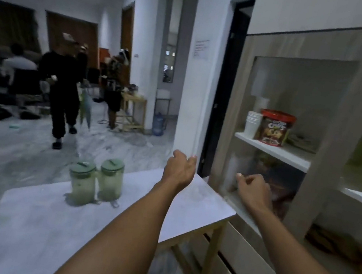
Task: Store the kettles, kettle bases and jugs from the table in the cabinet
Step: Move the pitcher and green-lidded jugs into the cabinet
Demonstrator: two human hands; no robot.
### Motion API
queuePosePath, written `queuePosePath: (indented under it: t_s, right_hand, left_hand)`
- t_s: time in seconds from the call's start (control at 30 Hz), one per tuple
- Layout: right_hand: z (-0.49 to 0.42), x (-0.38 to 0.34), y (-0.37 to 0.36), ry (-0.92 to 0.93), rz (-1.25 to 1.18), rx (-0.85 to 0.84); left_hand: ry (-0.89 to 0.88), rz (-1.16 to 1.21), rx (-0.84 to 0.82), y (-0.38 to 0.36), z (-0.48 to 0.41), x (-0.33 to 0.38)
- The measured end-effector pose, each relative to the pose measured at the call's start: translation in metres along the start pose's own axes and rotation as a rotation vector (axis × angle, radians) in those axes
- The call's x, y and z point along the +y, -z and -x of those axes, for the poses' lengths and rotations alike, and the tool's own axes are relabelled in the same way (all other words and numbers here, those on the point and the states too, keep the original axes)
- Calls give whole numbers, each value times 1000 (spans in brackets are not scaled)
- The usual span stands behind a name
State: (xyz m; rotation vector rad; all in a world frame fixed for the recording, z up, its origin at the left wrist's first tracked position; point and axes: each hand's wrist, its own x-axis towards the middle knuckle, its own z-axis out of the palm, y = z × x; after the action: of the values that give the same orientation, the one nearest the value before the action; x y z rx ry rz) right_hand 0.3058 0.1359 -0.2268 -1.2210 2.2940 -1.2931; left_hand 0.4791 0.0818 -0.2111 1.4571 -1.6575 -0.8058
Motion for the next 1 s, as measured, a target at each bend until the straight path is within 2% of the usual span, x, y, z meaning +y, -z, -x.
queuePosePath:
  t_s: [0.23,0.43,0.7,0.93,1.0]
  right_hand:
    - [70,-104,-153,90,-76,-225]
    - [123,-139,-257,57,-50,-402]
    - [74,-143,-340,43,33,-429]
    - [-3,-112,-423,-20,161,-595]
    - [-22,-104,-443,-48,176,-656]
  left_hand:
    - [155,-96,154,157,-17,-124]
    - [330,-157,156,227,-37,-221]
    - [406,-53,92,199,-102,-270]
    - [711,217,109,138,-183,-312]
    - [766,372,127,117,-206,-327]
